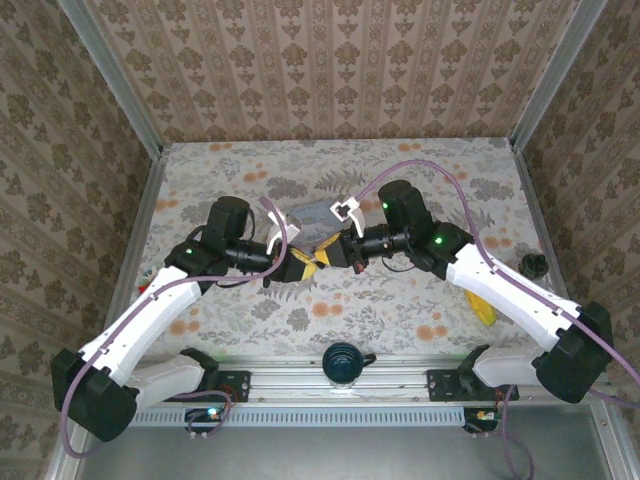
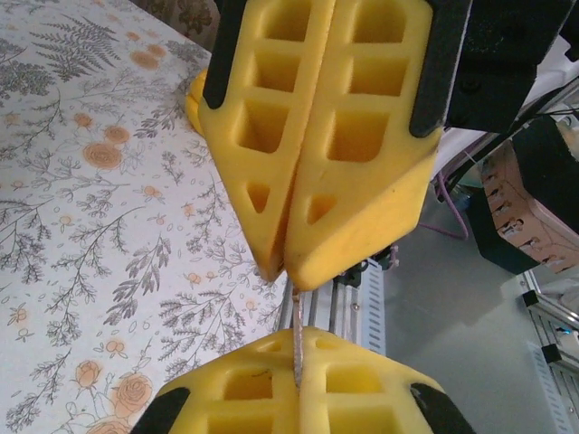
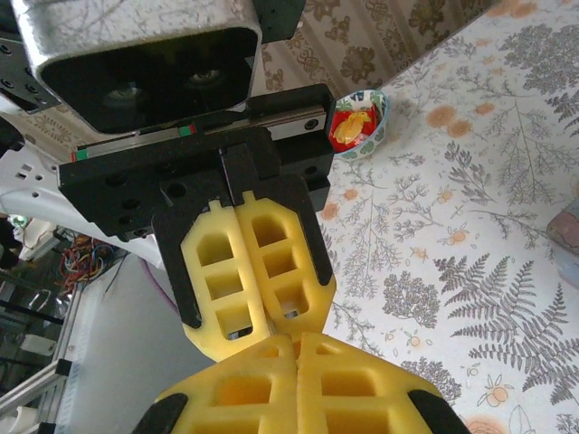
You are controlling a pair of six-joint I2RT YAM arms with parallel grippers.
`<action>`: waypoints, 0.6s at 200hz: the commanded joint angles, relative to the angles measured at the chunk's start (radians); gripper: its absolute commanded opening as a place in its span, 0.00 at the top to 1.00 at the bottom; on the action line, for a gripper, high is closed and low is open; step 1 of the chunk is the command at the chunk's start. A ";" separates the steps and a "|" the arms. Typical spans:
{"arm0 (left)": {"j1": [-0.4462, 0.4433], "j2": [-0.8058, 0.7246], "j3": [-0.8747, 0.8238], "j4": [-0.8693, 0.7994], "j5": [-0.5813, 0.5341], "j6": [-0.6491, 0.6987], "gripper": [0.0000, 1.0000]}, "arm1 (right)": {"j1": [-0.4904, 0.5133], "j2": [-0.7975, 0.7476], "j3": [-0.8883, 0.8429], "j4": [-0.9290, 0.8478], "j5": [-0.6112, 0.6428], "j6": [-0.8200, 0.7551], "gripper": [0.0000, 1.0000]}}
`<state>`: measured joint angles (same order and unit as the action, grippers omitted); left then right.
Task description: Unlock the padlock with the key
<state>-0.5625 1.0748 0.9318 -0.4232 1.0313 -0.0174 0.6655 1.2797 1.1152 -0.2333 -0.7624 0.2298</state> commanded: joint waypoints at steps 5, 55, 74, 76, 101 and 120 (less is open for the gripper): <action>0.001 -0.052 0.001 0.060 -0.007 -0.057 0.93 | 0.000 -0.056 -0.014 0.006 0.053 0.003 1.00; 0.004 -0.162 -0.019 0.148 -0.086 -0.179 0.37 | -0.011 -0.110 -0.070 0.023 0.201 0.072 1.00; 0.013 -0.198 -0.024 0.150 -0.155 -0.214 0.29 | -0.025 -0.137 -0.113 0.049 0.240 0.108 1.00; 0.014 -0.201 -0.025 0.151 -0.161 -0.218 0.29 | -0.026 -0.141 -0.118 0.053 0.244 0.112 1.00; 0.039 -0.232 -0.044 0.176 -0.248 -0.283 0.21 | -0.046 -0.181 -0.173 0.098 0.282 0.166 1.00; 0.064 -0.248 -0.078 0.219 -0.298 -0.346 0.04 | -0.059 -0.210 -0.211 0.131 0.305 0.203 1.00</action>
<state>-0.5259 0.8478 0.8951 -0.2684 0.8341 -0.2558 0.6209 1.1202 0.9398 -0.1764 -0.5240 0.3634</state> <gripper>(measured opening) 0.872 0.057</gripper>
